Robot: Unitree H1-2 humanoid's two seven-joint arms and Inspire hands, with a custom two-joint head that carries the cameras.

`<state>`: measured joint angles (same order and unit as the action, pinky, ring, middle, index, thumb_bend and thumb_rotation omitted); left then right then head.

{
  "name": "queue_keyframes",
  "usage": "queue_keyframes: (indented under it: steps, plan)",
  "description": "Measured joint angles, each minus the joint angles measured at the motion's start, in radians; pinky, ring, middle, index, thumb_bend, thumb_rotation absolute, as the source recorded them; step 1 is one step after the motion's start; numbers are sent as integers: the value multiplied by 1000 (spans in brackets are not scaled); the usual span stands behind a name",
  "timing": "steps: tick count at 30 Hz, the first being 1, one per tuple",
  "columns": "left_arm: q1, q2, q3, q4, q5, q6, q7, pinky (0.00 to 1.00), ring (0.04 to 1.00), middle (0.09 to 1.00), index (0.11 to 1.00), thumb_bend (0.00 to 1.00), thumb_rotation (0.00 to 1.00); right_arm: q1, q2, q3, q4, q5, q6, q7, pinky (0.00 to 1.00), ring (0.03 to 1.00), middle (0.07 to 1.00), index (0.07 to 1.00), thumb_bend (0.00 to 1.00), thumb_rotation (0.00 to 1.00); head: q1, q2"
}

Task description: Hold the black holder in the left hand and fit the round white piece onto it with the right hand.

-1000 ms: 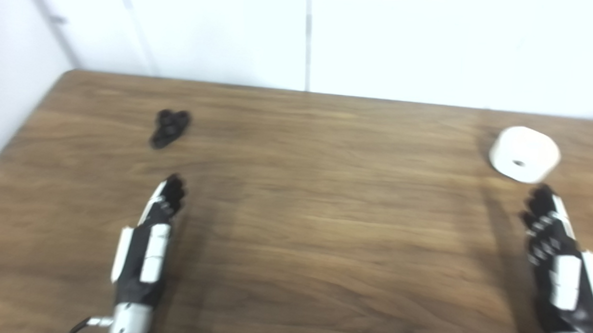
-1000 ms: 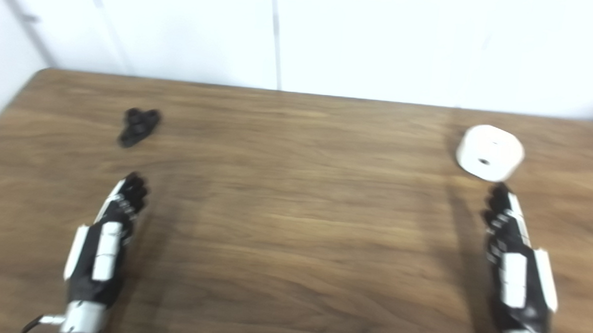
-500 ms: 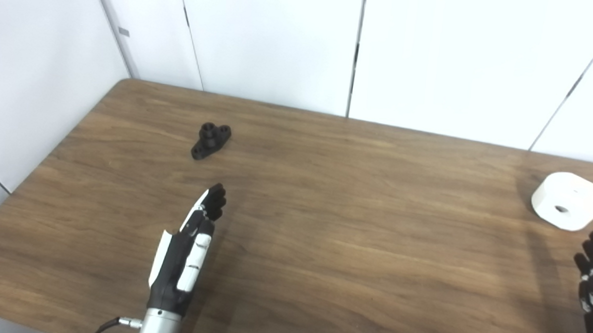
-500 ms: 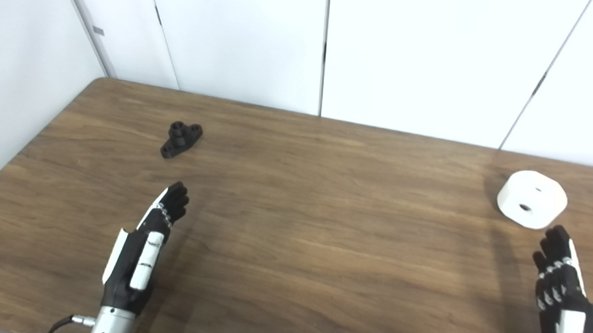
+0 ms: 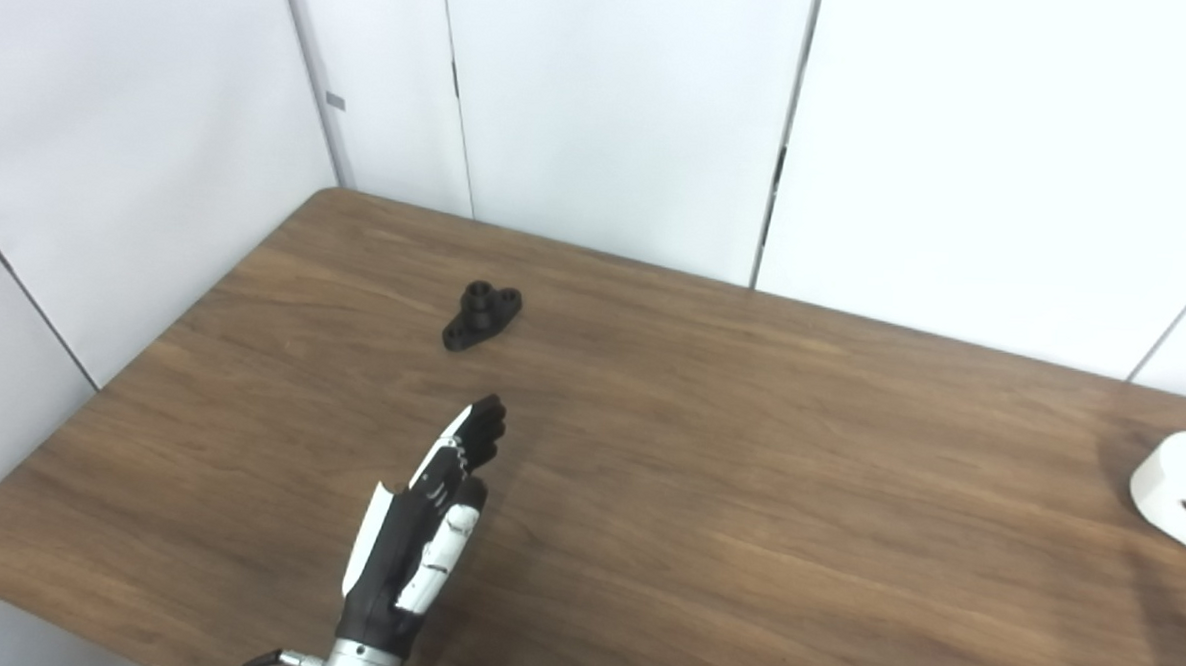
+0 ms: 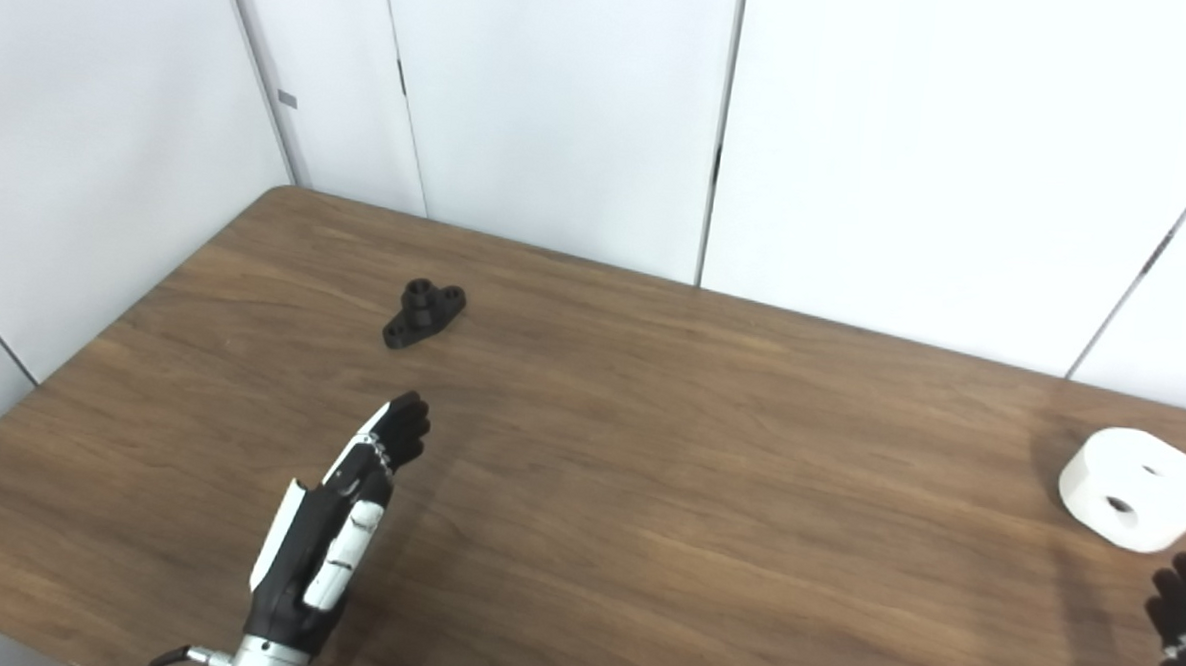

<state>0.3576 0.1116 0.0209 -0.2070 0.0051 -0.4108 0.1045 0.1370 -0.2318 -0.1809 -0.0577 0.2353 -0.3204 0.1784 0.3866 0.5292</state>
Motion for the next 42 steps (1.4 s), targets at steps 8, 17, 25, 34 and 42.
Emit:
queue_keyframes:
  steps: [8, 17, 25, 34, 42]
  plan:
    - [0, 0, -7, -1, 28, 8, 14, 930, 923, 923, 917, 547, 771, 1, 2, -4, -2, 2, 1, -9, 949, 941, 929, 916, 698, 894, -23, 9]
    - [3, -2, -5, -22, 130, 46, 69, 827, 865, 869, 870, 465, 390, 2, -2, 3, -4, -6, 2, 2, 1000, 996, 982, 967, 803, 973, -41, 11]
    - [7, -3, 24, -159, 341, 277, 94, 833, 871, 858, 823, 650, 259, 22, -7, 1, -17, 3, 18, 13, 1000, 990, 976, 964, 804, 983, -46, 20]
    - [-76, 31, 71, -261, 476, 549, 29, 885, 907, 894, 816, 673, 355, 43, -12, 0, -37, -14, 58, 5, 1000, 981, 970, 953, 799, 995, -51, 23]
    - [-235, 89, 132, -284, 512, 713, -50, 883, 931, 915, 814, 696, 382, 43, -9, 3, -43, -14, 61, 6, 1000, 963, 958, 939, 792, 972, -60, 20]
